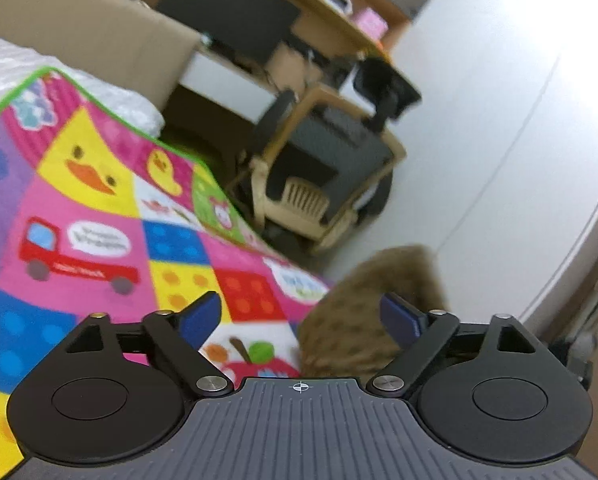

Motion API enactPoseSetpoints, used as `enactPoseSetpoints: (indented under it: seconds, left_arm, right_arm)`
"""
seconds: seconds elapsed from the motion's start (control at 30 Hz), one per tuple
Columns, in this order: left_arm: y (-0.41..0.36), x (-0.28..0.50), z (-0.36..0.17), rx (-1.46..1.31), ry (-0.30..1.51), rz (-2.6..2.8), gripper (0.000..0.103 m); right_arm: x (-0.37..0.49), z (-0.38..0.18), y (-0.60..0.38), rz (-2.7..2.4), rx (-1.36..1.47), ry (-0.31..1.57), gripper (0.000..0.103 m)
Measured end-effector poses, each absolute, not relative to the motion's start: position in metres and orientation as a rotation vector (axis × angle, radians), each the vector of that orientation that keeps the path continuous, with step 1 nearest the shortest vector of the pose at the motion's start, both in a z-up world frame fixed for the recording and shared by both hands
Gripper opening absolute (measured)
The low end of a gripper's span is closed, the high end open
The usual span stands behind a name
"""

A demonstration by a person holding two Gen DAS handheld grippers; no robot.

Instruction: Fold clothes

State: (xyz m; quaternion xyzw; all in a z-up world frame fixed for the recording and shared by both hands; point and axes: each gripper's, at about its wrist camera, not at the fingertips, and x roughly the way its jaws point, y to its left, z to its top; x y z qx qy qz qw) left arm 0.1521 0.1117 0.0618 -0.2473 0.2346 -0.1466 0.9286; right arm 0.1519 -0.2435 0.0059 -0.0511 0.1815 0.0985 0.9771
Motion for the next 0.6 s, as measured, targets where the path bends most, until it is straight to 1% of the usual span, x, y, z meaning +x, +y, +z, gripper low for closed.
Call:
enactPoseSetpoints:
  seconds: [0.13, 0.23, 0.27, 0.33, 0.37, 0.47, 0.6]
  left_arm:
    - [0.056, 0.185, 0.046, -0.429, 0.602, -0.339, 0.094]
    - [0.014, 0.206, 0.024, -0.349, 0.676, -0.37, 0.094]
    - [0.001, 0.212, 0.016, -0.33, 0.698, -0.378, 0.094]
    - [-0.022, 0.222, 0.001, -0.291, 0.74, -0.393, 0.094]
    - [-0.028, 0.221, -0.004, -0.269, 0.746, -0.397, 0.094]
    - [-0.045, 0.219, -0.015, -0.175, 0.756, -0.389, 0.094]
    - [-0.057, 0.22, -0.02, -0.11, 0.761, -0.402, 0.094]
  right_arm:
    - [0.155, -0.043, -0.308, 0.113, 0.021, 0.563, 0.017]
    - [0.148, -0.059, -0.326, 0.126, 0.055, 0.6, 0.018]
    - [0.147, -0.059, -0.331, 0.134, 0.054, 0.602, 0.019]
    - [0.144, -0.054, -0.339, 0.154, 0.047, 0.6, 0.028]
    - [0.143, -0.052, -0.343, 0.164, 0.044, 0.599, 0.029]
    - [0.14, -0.04, -0.358, 0.193, 0.05, 0.587, 0.031]
    - [0.138, 0.002, -0.364, 0.261, 0.08, 0.44, 0.032]
